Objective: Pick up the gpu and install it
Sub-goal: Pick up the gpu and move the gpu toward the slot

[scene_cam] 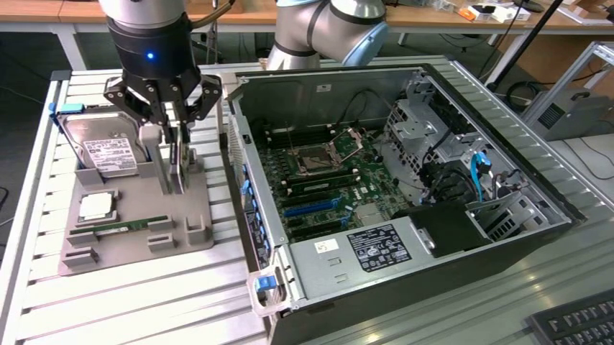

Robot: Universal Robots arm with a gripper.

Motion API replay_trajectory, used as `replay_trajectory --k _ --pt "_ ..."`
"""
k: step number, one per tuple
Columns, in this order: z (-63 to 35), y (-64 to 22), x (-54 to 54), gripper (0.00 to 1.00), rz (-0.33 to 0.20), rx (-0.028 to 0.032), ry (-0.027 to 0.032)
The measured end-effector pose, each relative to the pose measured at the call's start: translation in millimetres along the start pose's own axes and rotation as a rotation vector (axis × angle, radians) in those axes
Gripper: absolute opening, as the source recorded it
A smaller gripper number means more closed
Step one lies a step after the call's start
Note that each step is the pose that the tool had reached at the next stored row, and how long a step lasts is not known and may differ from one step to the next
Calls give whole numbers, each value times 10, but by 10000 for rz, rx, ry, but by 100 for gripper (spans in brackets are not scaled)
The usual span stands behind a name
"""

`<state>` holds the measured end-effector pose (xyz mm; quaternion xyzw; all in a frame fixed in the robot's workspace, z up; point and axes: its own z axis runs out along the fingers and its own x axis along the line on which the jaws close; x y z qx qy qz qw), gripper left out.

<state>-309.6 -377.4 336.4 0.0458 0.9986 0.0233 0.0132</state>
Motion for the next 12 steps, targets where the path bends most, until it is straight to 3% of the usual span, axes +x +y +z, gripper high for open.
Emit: replay_trajectory --k 12 --pt "-53 2 -1 26 2 -45 5"
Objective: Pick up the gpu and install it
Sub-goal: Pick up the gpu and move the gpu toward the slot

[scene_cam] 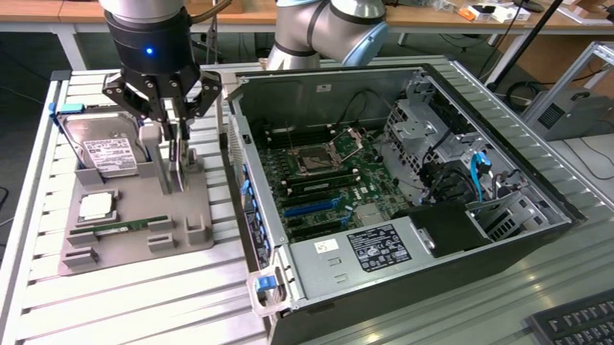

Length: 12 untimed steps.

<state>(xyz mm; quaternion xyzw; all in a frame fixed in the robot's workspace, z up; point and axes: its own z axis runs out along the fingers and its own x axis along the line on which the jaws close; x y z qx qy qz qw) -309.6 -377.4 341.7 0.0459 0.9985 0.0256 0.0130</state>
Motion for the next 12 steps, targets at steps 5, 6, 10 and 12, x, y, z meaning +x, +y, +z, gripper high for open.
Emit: replay_trajectory --k 5,6,10,12 --pt "-22 1 -1 26 0 -14 2" --pt "-25 1 -1 26 0 -17 2" --pt "-36 2 -1 26 0 -27 2" --pt "-42 2 -1 26 1 -32 3"
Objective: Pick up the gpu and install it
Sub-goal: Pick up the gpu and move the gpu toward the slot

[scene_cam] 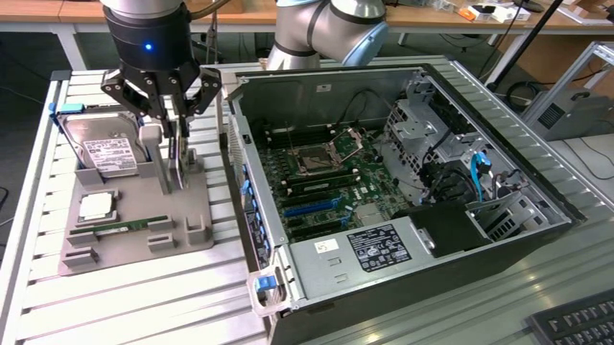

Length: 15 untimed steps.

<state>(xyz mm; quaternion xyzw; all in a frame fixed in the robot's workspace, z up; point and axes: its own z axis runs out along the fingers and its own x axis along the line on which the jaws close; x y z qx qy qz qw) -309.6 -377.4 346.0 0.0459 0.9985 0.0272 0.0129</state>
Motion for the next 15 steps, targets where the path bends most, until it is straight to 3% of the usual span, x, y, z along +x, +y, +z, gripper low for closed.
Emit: replay_trajectory --k 15 --pt "-27 -3 -1 26 2 -65 8"
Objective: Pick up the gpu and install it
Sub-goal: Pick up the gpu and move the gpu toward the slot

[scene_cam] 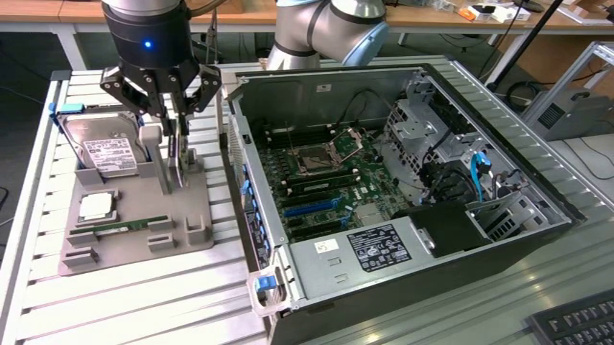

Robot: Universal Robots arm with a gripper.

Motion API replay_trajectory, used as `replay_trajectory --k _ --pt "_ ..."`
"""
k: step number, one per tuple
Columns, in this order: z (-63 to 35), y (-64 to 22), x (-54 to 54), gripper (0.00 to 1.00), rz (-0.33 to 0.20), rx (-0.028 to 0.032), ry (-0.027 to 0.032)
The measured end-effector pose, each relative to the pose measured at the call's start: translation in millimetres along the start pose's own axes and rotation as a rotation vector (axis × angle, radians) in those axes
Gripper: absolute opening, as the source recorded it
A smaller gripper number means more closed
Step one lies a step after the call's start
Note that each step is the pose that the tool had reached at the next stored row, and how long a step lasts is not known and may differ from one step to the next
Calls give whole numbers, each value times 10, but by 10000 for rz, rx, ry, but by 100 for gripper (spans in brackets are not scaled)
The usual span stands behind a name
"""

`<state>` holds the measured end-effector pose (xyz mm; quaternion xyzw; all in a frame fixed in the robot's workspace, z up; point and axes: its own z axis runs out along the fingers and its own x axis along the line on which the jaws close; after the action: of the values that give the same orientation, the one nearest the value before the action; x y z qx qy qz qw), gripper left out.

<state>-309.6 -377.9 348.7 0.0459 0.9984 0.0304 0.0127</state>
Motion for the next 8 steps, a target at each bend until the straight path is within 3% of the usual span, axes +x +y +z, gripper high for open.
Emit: replay_trajectory --k 8 --pt "-24 1 -1 26 1 -46 3"
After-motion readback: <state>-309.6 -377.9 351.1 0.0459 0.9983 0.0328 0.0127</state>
